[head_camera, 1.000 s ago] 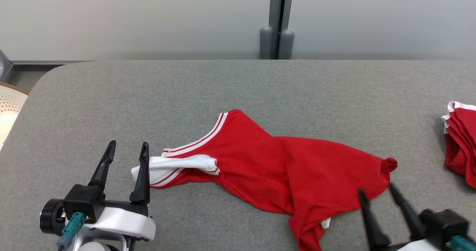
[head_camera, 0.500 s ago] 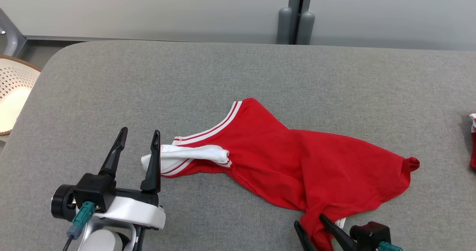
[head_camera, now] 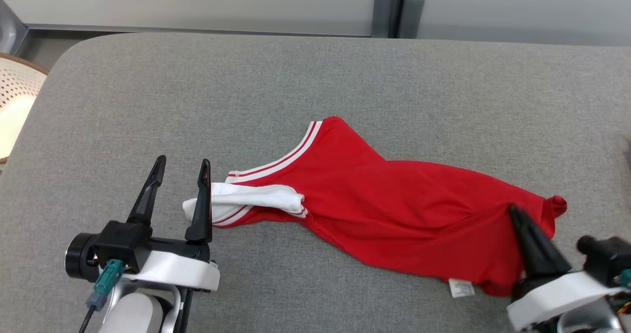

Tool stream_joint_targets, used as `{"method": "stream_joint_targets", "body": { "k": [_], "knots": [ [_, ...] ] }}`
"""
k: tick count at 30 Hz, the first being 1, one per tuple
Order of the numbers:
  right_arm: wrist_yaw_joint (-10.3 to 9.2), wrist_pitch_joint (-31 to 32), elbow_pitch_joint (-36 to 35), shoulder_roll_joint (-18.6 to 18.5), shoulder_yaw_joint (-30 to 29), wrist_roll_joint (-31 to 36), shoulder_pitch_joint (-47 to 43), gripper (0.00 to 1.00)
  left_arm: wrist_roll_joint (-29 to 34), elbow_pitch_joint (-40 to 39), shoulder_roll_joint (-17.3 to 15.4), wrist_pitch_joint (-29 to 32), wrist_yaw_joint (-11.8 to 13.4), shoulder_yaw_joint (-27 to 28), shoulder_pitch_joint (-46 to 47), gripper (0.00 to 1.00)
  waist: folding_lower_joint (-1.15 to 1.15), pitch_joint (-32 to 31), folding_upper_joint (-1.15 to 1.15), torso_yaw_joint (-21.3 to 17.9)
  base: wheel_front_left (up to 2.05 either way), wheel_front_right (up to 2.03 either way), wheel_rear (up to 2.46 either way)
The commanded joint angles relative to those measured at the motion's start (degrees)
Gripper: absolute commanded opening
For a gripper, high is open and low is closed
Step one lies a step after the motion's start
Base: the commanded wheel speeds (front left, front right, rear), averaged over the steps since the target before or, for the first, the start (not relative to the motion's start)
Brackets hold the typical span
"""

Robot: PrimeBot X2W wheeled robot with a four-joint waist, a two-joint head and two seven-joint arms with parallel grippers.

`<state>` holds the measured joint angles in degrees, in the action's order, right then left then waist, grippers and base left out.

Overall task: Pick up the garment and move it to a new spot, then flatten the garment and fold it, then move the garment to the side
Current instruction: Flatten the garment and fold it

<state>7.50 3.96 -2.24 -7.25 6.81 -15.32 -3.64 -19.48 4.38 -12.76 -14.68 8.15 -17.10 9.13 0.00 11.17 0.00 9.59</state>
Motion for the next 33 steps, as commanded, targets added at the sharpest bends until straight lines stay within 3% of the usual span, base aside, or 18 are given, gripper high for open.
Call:
{"method": "stream_joint_targets", "body": {
  "k": [1,8,15,16,17,18,24,28,33],
  "knots": [
    [-0.02,-0.29,-0.51,-0.81,-1.84,-0.49,1.66,0.00,0.43,-0.22,-0.03,-0.25,0.23,0.30,1.19,1.00,0.00,0.46,0.00,-0.09,0.00,0.00,0.00],
    [-0.02,0.41,1.57,-6.85,-9.77,-3.05,11.15,0.00,0.99,-0.38,1.00,-0.47,-0.42,0.44,3.36,1.00,0.00,4.38,0.00,0.68,0.00,0.00,0.00],
    [-0.02,-0.10,12.52,-11.55,-6.96,-8.55,20.53,0.01,1.55,0.45,2.56,-0.58,-1.53,0.25,5.54,1.00,0.00,7.42,0.00,1.74,0.00,0.00,0.00],
    [-0.02,-0.31,13.97,-11.65,-6.56,-9.31,21.32,0.24,1.76,0.47,2.87,-0.58,-1.65,0.34,5.73,1.00,0.00,7.66,0.00,1.76,0.00,0.00,0.00],
    [-0.02,-0.93,15.33,-11.86,-6.31,-9.81,21.95,0.85,1.89,0.53,3.21,-0.55,-1.87,0.35,5.90,1.00,0.00,7.84,0.00,1.78,0.00,0.00,0.00],
    [-0.02,-1.46,16.46,-12.15,-6.10,-10.24,22.20,1.00,1.97,0.63,3.47,-0.55,-1.99,0.39,6.03,1.00,0.00,7.86,0.00,1.79,0.00,0.00,0.00],
    [-0.02,-7.32,15.96,-12.92,-8.53,-10.97,16.56,1.00,2.76,1.77,3.74,-0.56,-2.67,1.85,3.82,1.00,0.00,5.54,0.00,0.40,0.00,0.00,0.00],
    [-0.01,-10.09,8.71,-11.94,-12.03,-6.88,10.26,1.00,2.85,2.28,3.38,-0.56,-2.56,3.14,2.39,1.00,0.00,3.47,0.00,-0.84,0.00,0.00,0.00],
    [-0.01,-8.72,-1.96,-8.38,-13.36,-1.97,3.80,1.00,2.67,2.99,2.71,-0.57,-2.23,4.53,-0.23,1.00,0.00,0.28,0.00,-2.40,0.00,0.00,0.00]
  ]
}}
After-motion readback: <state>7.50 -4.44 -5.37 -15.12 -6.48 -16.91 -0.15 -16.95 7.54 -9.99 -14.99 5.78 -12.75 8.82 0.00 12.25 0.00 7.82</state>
